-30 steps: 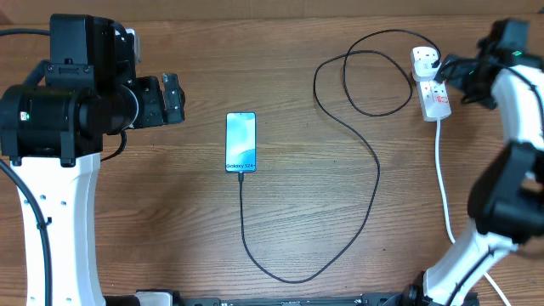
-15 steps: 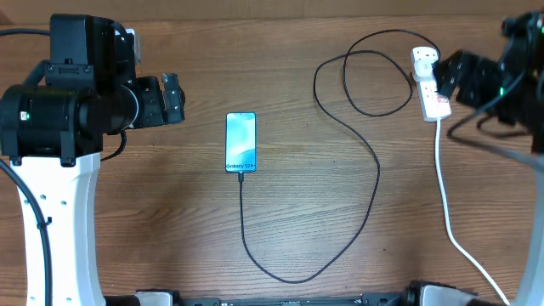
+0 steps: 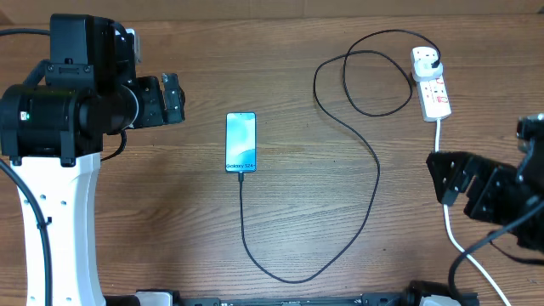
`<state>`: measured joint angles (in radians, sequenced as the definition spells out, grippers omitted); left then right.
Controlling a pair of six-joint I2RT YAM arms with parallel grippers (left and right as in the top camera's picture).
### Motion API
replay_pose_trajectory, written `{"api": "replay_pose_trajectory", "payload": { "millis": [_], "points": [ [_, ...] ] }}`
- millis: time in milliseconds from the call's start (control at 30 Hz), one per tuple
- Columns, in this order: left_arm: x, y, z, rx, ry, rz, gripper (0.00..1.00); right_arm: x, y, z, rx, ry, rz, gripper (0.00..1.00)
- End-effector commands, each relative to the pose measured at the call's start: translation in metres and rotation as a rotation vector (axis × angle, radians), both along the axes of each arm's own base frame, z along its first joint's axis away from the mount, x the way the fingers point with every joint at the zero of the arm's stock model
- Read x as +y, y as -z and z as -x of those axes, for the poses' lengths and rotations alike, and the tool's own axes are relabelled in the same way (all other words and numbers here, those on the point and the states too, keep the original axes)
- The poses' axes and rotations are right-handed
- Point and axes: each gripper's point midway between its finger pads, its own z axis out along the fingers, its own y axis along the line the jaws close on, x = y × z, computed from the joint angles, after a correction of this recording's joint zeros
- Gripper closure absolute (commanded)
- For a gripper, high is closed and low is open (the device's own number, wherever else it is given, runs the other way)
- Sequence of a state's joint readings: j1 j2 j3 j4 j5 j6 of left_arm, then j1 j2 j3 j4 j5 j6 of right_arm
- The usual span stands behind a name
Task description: Plug charger to phone and switch on socket
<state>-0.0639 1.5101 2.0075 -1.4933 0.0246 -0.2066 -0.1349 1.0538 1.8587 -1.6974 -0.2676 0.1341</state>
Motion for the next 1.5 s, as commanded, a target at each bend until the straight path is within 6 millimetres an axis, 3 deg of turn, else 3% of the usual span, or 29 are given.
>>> {"api": "replay_pose_trajectory", "payload": {
  "millis": [0, 300, 600, 800, 1067, 1467],
  "points": [
    [0.003, -0.002, -0.002, -0.007, -0.006, -0.01, 0.0, 0.003, -0.003, 0.0, -0.012, -0.016, -0.002, 0.0],
    [0.003, -0.002, -0.002, -0.007, -0.006, -0.01, 0.0, 0.003, 0.004, -0.002, 0.0, -0.024, 0.007, 0.0],
    [0.003, -0.002, -0.002, -0.007, -0.006, -0.01, 0.01, 0.012, -0.027, -0.031, -0.377, -0.081, 0.06, 0.0],
    [0.003, -0.002, -0.002, -0.007, -0.006, -0.01, 0.0, 0.013, -0.018, -0.045, -0.549, -0.069, 0.099, 0.0],
    [0.003, -0.002, -0.002, -0.006, -0.006, -0.009, 0.0, 0.017, 0.021, -0.058, -0.743, -0.06, 0.099, 0.0],
    [0.003, -0.002, -0.002, -0.007, -0.006, -0.01, 0.01, 0.026, 0.117, -0.053, -0.876, -0.088, 0.075, 0.0]
  ]
}}
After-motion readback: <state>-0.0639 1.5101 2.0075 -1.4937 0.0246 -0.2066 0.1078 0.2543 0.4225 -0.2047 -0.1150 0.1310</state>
